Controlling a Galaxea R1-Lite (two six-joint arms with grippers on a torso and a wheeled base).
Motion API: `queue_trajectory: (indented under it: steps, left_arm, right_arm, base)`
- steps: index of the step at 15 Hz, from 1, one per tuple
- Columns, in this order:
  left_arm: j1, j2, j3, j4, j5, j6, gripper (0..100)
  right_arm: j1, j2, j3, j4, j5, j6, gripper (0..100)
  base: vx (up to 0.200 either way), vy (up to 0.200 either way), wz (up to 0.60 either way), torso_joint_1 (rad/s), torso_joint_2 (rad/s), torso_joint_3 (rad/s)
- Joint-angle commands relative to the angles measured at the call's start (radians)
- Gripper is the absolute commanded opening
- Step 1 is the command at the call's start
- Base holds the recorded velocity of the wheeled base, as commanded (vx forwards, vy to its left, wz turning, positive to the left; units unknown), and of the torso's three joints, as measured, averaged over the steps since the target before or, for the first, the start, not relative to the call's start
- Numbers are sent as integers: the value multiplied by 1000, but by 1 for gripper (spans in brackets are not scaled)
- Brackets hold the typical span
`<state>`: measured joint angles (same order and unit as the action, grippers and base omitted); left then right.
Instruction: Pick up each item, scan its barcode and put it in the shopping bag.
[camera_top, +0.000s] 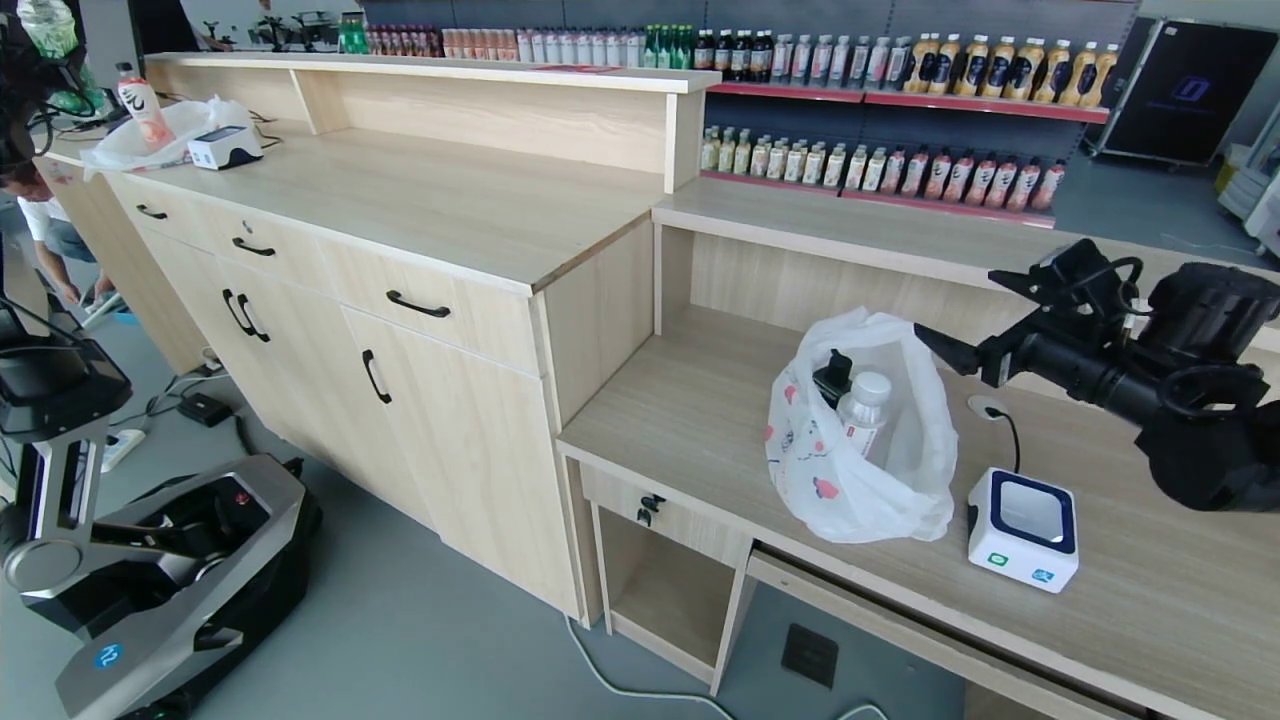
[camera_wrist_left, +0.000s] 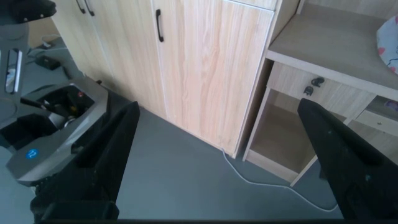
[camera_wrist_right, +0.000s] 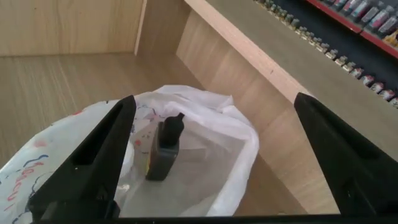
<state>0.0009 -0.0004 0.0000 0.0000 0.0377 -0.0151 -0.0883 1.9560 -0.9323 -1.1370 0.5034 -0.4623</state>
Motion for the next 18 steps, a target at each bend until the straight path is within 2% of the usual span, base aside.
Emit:
queue_trajectory:
  steps: [1,3,5,6,8,9,10,11,15,18]
  left_arm:
    - [1,0,0,0,1,0,100]
    - [1,0,0,0,1,0,100]
    - [1,0,0,0,1,0,100]
    - [1,0,0,0,1,0,100]
    - [1,0,0,0,2,0,100]
    - [1,0,0,0,1,0,100]
    - [1,0,0,0,1,0,100]
    - [1,0,0,0,1,0,100]
    - [1,0,0,0,1,0,100]
    - [2,0,0,0,1,0,100]
  right_arm:
    - [-67,-183,1,74,17,-1,100]
    - [-116,-278,-8,143,37,25,100]
    - [-215,-401,-13,338,0,31,100]
    - [-251,-431,-8,405,-29,27,100]
    - [-350,-526,7,672,-180,25,100]
    - [-387,-562,27,789,-220,17,100]
    - [-412,-578,36,847,-240,4,100]
    - [-444,-582,55,887,-261,-18,100]
    - [-536,-485,70,849,-267,-52,100]
    - [-582,-354,58,777,-235,-48,100]
  base:
    - [0,0,-600,2,2,2]
    - [0,0,-600,-2,2,2]
    - [0,0,-600,12,7,2]
    - [0,0,-600,2,2,2]
    - [0,0,-600,-7,2,5]
    - [0,0,-600,2,2,7]
    - [0,0,-600,2,-2,2]
    - [0,0,-600,2,7,2]
    - [0,0,-600,1,4,2]
    - [0,0,0,0,0,0]
